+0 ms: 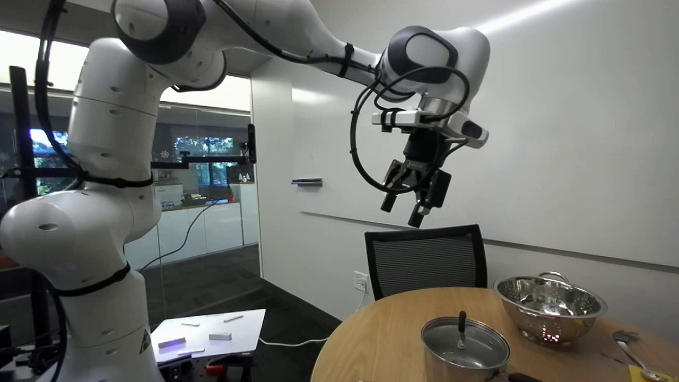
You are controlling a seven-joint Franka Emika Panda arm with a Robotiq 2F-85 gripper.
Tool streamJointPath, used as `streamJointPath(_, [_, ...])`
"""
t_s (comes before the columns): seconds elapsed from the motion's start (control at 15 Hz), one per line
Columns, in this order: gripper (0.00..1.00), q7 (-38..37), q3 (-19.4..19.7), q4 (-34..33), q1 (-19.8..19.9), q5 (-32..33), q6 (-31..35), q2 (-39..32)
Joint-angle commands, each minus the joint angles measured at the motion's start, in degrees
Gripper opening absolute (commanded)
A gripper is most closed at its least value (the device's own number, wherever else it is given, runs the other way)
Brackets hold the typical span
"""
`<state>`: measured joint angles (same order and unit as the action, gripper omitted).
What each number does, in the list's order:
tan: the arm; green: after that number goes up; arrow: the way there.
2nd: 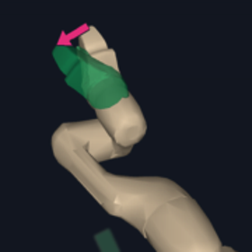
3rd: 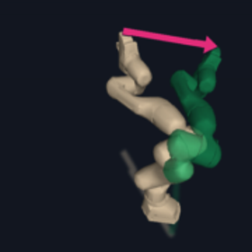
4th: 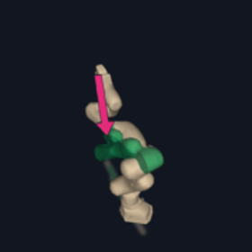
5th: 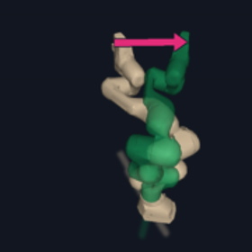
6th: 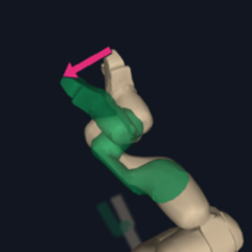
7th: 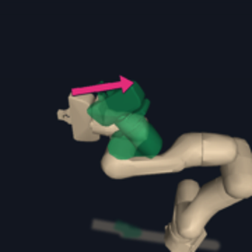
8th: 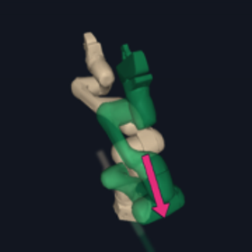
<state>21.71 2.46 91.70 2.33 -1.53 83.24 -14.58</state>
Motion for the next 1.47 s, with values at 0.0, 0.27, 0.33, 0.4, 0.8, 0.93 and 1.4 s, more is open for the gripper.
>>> streamJointPath(0.0, [1.0,7.65,-2.44,-11.59,-0.21,5.64,-6.81,-7.15])
streamJointPath(0.27, [1.0,17.12,-5.29,-12.34,-0.91,12.17,-5.37,-8.46])
streamJointPath(0.33, [1.0,13.29,-4.86,-10.83,-0.14,9.68,-4.64,-7.84])
streamJointPath(0.4, [1.0,14.76,-5.24,-11.07,-0.44,10.71,-4.64,-8.2])
streamJointPath(0.8, [1.0,14.18,-5.55,-7.88,-0.96,11.48,3.06,-7.23])
streamJointPath(0.93, [1.0,14.23,-5.7,-5.84,-0.98,11.43,10.48,-7.1])
streamJointPath(1.4, [1.0,20.02,-7.07,2.05,-0.56,10.94,23.47,-7.6])
